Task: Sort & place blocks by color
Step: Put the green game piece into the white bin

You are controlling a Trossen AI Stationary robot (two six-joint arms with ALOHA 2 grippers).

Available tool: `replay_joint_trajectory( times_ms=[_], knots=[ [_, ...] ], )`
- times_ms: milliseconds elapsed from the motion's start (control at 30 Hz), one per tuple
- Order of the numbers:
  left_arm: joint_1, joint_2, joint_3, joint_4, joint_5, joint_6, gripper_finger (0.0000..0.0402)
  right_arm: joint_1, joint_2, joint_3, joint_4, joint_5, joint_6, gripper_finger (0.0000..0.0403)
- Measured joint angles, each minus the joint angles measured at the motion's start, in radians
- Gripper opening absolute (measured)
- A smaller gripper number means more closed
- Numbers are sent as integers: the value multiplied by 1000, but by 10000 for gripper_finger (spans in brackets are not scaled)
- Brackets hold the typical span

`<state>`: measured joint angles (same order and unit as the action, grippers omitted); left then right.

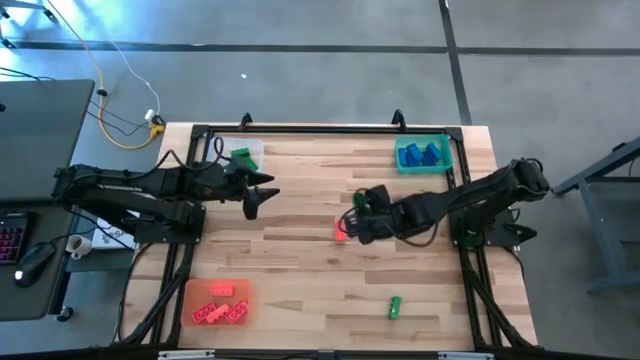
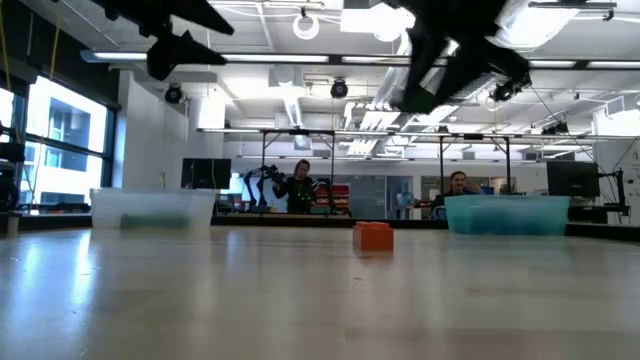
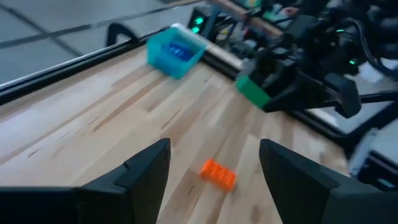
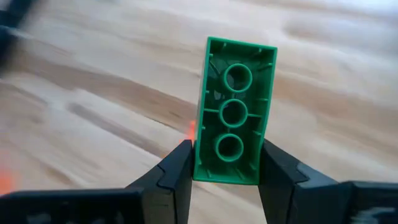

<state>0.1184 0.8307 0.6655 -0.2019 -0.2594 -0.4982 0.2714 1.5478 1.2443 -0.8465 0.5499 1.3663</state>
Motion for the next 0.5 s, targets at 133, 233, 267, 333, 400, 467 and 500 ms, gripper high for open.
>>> replay_joint_trajectory(
  times_ms=[133, 233, 267, 333, 400, 467, 500],
  knots=[
    [0, 0, 0, 73, 57, 21, 234, -26, 0, 65, 70, 25, -176, 117],
    [0, 0, 0, 130, 110, 22, 234, -46, 0, 105, 122, 25, -307, 117],
    [0, 0, 0, 149, 126, 22, 234, -52, 0, 118, 143, 25, -350, 117],
    [0, 0, 0, 177, 153, 22, 234, -64, 0, 139, 191, 16, -436, 117],
    [-1, 0, 0, 197, 170, 22, 234, -75, -1, 156, 253, -7, -514, 117],
    [-1, 0, 0, 212, 189, 21, 234, -82, -1, 166, 317, -31, -583, 117],
    [-1, 0, 0, 215, 196, 22, 234, -86, -1, 168, 354, -45, -621, 117]
  ],
)
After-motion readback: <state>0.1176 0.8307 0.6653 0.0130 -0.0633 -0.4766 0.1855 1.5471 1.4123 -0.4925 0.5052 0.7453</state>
